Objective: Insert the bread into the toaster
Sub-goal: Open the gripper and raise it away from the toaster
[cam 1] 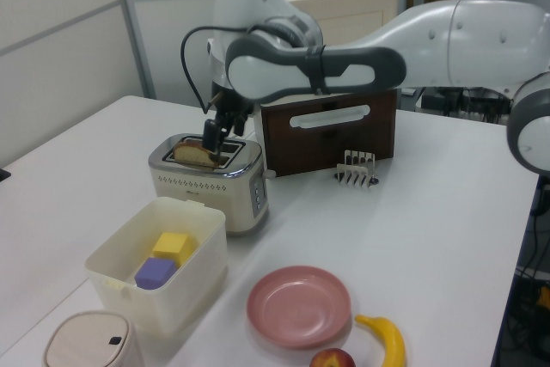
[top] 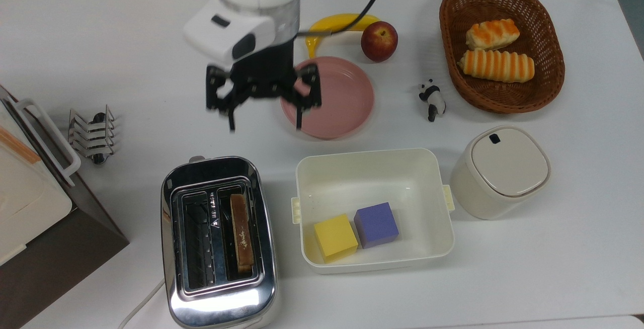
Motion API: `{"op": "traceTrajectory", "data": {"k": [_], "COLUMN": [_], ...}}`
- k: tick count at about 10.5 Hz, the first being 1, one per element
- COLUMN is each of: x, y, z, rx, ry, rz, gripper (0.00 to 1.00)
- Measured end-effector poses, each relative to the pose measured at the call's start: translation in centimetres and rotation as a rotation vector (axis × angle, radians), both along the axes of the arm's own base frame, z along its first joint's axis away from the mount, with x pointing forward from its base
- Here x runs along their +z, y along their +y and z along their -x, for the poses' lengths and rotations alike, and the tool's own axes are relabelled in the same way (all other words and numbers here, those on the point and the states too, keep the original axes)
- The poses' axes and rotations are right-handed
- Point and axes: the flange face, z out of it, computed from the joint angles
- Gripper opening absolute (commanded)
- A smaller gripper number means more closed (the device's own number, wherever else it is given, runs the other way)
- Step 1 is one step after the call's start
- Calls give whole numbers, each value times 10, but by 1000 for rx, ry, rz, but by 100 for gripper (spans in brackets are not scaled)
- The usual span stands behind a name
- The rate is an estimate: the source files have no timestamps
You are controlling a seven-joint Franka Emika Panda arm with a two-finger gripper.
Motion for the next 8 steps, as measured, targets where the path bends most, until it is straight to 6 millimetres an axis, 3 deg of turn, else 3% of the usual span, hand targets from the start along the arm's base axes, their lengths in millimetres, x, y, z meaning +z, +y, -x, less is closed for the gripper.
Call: {"op": "traceTrajectory", "data": {"k": [3,5,8], "x": [19,23,44], "y": [5,5,-3], "z": [47,67,110], "rx": [-18,-36,-121], "ry": [231,290,296], "rz": [16,19,14], "gripper": [100,100,100]}}
